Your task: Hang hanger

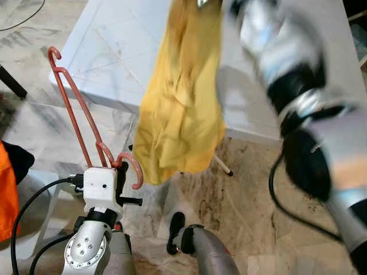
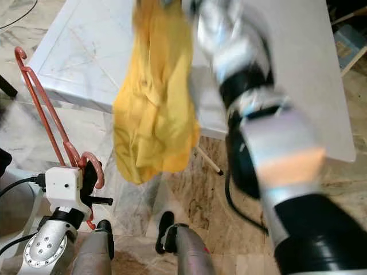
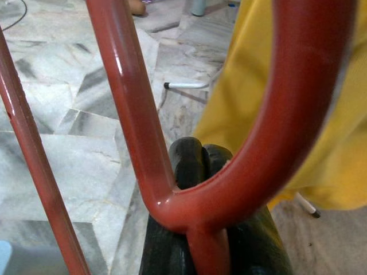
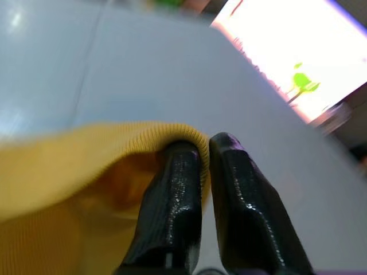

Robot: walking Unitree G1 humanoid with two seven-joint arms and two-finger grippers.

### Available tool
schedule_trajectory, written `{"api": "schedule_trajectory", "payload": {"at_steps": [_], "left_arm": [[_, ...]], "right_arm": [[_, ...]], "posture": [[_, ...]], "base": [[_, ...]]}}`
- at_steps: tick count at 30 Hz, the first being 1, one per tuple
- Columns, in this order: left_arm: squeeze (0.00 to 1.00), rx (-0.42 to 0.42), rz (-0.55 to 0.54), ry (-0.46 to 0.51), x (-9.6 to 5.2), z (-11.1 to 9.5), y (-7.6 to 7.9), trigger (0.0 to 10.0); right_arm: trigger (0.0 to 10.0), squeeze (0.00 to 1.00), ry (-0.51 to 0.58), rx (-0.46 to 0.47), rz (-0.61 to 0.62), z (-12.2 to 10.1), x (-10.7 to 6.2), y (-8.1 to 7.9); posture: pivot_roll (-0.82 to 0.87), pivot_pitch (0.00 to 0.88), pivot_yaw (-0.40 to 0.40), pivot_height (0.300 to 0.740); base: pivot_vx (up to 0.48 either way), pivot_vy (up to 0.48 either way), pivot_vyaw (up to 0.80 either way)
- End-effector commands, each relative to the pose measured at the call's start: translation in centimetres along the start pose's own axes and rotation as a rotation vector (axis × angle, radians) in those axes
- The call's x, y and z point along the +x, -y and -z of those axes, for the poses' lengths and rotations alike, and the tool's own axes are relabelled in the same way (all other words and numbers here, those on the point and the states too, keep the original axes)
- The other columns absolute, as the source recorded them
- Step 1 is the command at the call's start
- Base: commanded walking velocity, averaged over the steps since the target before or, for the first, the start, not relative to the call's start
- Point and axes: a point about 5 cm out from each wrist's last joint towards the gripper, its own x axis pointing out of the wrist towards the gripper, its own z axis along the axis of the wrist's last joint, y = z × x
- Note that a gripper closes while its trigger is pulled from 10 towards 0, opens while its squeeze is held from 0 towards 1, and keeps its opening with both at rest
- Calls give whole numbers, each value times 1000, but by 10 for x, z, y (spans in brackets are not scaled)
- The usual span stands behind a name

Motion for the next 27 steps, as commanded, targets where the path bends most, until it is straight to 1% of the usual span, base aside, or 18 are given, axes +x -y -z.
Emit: {"api": "schedule_trajectory", "payload": {"at_steps": [1, 2, 4, 7, 17, 18, 22, 23, 24, 25, 26, 27], "left_arm": [[0, -3, 19, -22, -2, 3, 3, 10000], [0, -3, 19, -22, -2, 3, 3, 10000], [0, -1, 36, -22, 0, 2, 3, 10000], [0, -3, 46, -20, 3, 2, 5, 10000], [0, -16, 56, -21, 8, 3, 7, 10000], [0, -16, 55, -20, 8, 3, 6, 10000], [0, -17, 52, -21, 8, 3, 5, 10000], [0, -19, 44, -23, 7, 4, 4, 10000], [0, -20, 41, -24, 7, 4, 3, 10000], [0, -20, 40, -24, 7, 4, 3, 10000], [0, -21, 37, -24, 7, 4, 3, 10000], [0, -22, 36, -24, 7, 4, 3, 10000]], "right_arm": [[10000, 1000, 10, -35, -2, 0, -1, 7], [10000, 1000, 10, -35, -2, 0, -1, 7], [10000, 1000, -27, -40, -34, 14, -6, 1], [10000, 1000, -49, 0, -54, 20, -8, 1], [10000, 1000, -44, 14, -24, 21, -9, 8], [10000, 1000, -50, 31, -22, 21, -9, 8], [10000, 1000, -50, 45, -23, 22, -9, 7], [980, 1000, -48, 78, -36, 24, -10, 4], [0, 1000, -48, 86, -45, 25, -10, 2], [0, 1000, -47, 90, -51, 25, -10, 1], [0, 471, -45, 100, -65, 26, -11, -1], [0, 0, -49, 103, -67, 27, -11, -1]], "posture": [[386, 391, -171, 740], [386, 391, -171, 740], [375, 390, -163, 740], [353, 384, -159, 740], [344, 377, -159, 740], [347, 378, -161, 740], [348, 380, -163, 740], [351, 381, -165, 740], [351, 381, -165, 740], [351, 381, -165, 740], [351, 382, -165, 740], [351, 382, -165, 740]], "base": [[0, 0, 0], [0, 0, 0], [0, 0, 0], [0, 0, 0], [0, 0, 0], [0, 0, 0], [0, 0, 0], [0, 0, 0], [0, 0, 0], [0, 0, 0], [0, 0, 0], [0, 0, 0]]}}
